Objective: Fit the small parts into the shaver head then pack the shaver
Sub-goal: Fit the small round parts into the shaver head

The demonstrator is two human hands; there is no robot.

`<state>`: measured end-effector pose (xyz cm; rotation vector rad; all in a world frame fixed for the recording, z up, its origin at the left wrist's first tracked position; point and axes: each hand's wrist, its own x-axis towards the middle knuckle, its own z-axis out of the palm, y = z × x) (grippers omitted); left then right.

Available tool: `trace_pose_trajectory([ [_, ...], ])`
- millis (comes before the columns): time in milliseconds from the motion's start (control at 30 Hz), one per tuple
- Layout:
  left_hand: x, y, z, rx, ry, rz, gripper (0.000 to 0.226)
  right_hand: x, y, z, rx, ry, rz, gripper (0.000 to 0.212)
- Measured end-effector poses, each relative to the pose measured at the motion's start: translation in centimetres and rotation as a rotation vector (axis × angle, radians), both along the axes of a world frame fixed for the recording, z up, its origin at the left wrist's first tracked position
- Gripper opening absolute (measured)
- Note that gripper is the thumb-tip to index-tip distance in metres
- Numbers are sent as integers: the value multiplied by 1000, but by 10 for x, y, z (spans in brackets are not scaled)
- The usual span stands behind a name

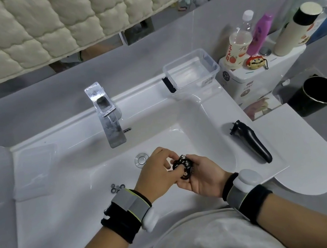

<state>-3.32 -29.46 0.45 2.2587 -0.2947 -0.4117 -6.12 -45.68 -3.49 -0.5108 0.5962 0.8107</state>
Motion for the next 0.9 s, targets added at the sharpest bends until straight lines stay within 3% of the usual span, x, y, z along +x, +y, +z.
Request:
trace_pose_trajectory([
  [100, 10, 3, -12, -42, 58, 164, 15, 2, -4, -3, -34, 38, -39, 49],
  [200, 23, 9, -40, 65, 108, 231, 16, 2, -12, -7, -55, 105, -119, 43],
  [533, 36, 3, -145, 448, 321, -25, 23, -4, -24, -6, -101, 191, -233, 41],
  [700, 37, -9, -169, 438, 368, -59, 20, -9, -27, -5, -95, 211, -276, 44],
  [900, 33, -12, -156, 484, 313, -2, 40, -13, -24, -3, -73, 228, -328, 46],
])
